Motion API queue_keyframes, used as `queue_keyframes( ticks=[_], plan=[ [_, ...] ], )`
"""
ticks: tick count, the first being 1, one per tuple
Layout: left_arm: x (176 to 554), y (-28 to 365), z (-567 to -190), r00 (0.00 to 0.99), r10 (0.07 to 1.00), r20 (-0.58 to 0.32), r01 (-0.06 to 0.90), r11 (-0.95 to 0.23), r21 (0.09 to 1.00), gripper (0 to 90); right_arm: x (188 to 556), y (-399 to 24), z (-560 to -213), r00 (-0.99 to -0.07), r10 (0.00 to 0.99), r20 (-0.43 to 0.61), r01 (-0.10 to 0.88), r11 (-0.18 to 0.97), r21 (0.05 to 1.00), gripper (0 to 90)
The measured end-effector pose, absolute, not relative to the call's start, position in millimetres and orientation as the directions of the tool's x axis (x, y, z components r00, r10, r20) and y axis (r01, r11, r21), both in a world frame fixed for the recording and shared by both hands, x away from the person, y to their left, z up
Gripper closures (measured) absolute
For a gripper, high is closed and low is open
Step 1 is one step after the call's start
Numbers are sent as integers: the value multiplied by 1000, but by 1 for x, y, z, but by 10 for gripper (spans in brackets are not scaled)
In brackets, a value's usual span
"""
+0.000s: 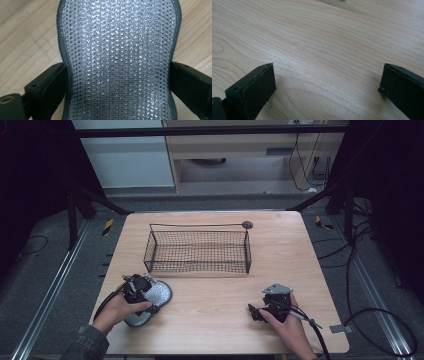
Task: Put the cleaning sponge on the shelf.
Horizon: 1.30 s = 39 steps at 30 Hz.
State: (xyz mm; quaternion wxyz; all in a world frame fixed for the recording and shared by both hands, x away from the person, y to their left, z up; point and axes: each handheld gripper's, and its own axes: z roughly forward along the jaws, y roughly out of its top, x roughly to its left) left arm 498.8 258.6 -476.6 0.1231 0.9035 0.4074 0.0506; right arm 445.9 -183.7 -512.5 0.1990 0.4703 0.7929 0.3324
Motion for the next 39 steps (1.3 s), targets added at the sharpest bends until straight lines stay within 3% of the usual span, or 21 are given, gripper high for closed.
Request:
queue_keyframes(
  ticks=[19, 39],
  plan=[
    [485, 247, -429, 720, 691, 68, 620, -684, 383, 61, 446, -184, -513, -479, 878, -5, 613, 338, 714, 4],
    [485, 242, -405, 749, 654, 110, 561, -714, 419, 100, 446, -184, -513, -480, 877, -4, 612, 338, 715, 4]
  ],
)
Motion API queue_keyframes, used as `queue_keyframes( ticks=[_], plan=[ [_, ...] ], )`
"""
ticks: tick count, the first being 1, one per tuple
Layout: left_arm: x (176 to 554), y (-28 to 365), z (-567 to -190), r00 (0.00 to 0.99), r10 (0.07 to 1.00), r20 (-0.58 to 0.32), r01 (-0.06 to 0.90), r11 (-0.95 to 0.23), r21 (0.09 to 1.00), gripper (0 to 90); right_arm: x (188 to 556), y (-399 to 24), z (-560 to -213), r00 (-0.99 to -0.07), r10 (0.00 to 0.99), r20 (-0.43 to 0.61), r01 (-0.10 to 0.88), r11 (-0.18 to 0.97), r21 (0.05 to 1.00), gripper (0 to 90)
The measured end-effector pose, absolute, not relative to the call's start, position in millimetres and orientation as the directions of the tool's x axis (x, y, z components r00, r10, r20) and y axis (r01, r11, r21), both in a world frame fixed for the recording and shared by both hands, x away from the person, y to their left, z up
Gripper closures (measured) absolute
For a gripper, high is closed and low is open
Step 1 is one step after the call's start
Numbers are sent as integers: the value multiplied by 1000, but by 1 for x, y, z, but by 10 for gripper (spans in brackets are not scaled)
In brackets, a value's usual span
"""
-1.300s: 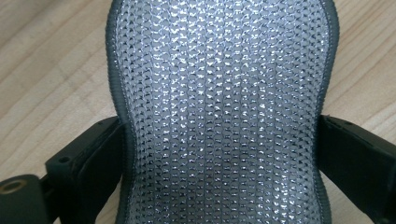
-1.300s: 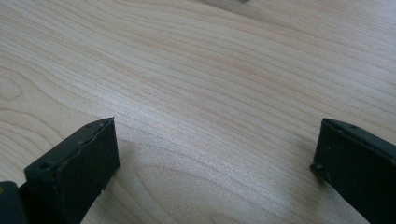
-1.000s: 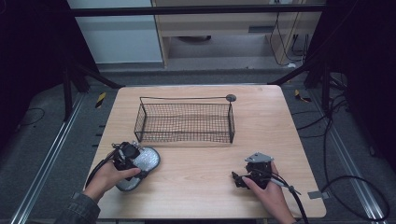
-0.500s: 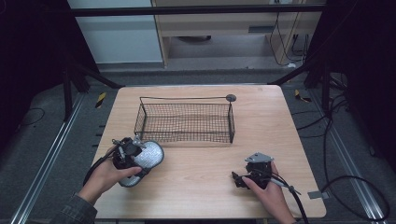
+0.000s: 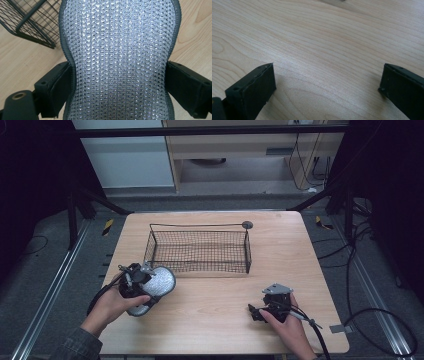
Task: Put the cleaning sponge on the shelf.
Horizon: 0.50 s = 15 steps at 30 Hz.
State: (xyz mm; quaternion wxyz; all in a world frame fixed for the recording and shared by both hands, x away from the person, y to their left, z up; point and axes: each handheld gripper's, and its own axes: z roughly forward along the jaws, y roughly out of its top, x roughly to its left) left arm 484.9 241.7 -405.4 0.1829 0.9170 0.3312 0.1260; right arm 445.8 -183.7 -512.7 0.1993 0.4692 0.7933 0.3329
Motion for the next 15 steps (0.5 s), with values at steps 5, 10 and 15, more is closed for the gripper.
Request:
queue_keyframes(
  ticks=[5, 10, 15],
  plan=[
    [486, 240, -398, 757, 640, 128, 540, -725, 427, 104, 446, -184, -513, -481, 877, -2, 613, 338, 715, 4],
    [489, 236, -391, 770, 620, 147, 516, -742, 428, 108, 446, -184, -513, -481, 877, -2, 612, 338, 715, 4],
    [492, 231, -384, 780, 605, 162, 496, -754, 430, 109, 446, -184, -512, -480, 877, -1, 613, 336, 715, 4]
  ],
)
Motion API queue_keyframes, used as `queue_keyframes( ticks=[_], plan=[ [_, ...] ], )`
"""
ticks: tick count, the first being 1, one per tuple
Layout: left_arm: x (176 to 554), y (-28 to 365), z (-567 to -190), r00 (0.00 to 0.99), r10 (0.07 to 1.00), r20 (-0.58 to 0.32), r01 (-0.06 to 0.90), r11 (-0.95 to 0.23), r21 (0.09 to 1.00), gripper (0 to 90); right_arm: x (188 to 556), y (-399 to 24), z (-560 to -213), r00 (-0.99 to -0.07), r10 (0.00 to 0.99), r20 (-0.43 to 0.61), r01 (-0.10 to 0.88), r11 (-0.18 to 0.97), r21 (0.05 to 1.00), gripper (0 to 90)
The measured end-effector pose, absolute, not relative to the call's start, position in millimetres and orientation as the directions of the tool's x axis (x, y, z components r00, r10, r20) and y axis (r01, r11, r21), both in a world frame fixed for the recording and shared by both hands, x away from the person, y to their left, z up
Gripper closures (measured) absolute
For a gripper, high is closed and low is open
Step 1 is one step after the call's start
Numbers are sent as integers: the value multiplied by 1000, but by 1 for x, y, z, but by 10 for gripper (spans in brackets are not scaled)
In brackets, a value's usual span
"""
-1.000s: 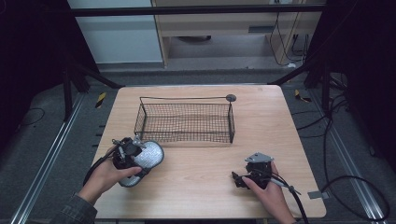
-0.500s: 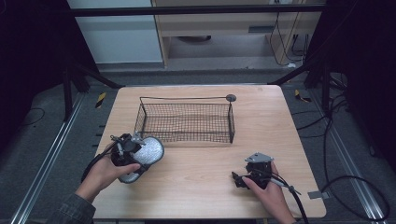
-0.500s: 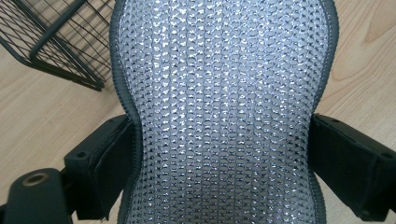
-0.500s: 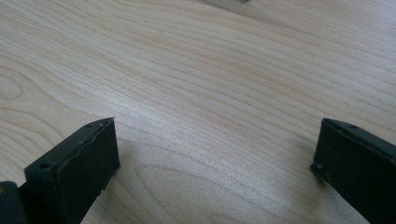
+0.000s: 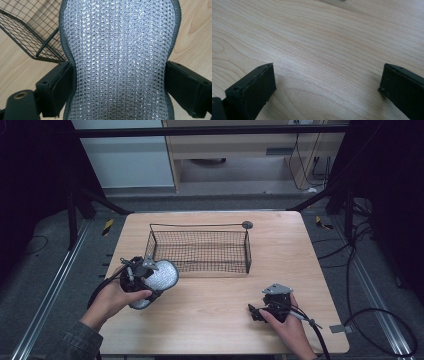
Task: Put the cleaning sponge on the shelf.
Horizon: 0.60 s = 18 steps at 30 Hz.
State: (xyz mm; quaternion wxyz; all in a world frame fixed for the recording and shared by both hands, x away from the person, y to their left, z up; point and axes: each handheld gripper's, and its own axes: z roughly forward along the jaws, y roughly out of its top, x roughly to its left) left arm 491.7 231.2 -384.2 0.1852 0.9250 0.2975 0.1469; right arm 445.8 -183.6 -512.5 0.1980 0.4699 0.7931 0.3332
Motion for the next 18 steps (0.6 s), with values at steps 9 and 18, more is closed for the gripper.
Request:
queue_keyframes(
  ticks=[9, 18],
  plan=[
    [505, 225, -374, 794, 576, 193, 462, -778, 425, 109, 446, -184, -513, -483, 876, -3, 611, 339, 715, 4],
    [524, 216, -357, 815, 531, 232, 414, -814, 407, 112, 447, -184, -512, -486, 874, -2, 611, 341, 714, 4]
  ],
)
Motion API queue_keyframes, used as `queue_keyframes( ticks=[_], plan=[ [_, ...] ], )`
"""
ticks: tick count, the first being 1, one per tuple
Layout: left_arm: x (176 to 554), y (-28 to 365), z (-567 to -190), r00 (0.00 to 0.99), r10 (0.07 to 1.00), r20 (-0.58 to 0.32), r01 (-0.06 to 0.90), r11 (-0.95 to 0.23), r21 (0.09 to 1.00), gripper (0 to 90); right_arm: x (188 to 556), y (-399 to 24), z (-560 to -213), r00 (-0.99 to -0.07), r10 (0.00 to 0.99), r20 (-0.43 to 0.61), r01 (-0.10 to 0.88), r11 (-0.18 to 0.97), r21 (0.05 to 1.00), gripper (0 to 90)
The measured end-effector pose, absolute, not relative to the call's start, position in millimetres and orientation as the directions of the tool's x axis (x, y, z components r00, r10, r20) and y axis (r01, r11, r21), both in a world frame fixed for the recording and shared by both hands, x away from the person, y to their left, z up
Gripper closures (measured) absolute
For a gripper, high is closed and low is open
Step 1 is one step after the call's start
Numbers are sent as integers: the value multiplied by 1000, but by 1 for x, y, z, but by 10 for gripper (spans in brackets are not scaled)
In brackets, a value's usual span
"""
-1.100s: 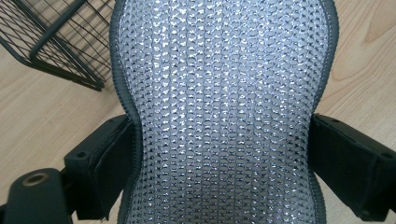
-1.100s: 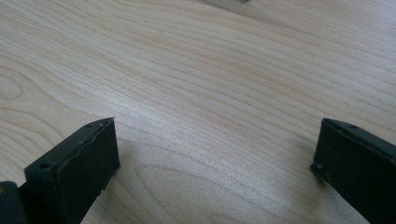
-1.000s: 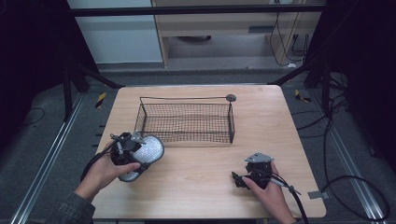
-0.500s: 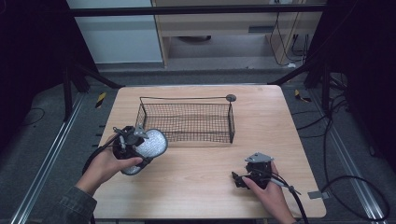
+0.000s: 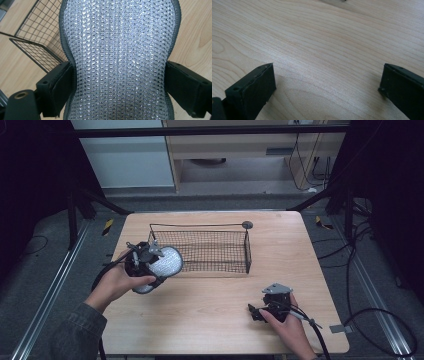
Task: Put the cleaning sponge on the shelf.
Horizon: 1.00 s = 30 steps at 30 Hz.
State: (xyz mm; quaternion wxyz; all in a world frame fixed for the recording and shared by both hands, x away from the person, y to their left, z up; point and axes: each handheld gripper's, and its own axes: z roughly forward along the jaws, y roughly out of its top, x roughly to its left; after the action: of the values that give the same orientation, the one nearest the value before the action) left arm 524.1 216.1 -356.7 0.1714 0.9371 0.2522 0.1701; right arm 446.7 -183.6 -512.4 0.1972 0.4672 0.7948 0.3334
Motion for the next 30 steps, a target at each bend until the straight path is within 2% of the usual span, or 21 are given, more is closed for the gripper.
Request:
queue_keyframes(
  ticks=[13, 30],
  plan=[
    [553, 210, -343, 833, 490, 258, 381, -845, 375, 113, 448, -184, -513, -497, 867, -6, 599, 349, 721, 3],
    [566, 198, -328, 852, 436, 290, 330, -876, 351, 113, 448, -184, -513, -497, 868, -7, 599, 349, 720, 3]
  ],
)
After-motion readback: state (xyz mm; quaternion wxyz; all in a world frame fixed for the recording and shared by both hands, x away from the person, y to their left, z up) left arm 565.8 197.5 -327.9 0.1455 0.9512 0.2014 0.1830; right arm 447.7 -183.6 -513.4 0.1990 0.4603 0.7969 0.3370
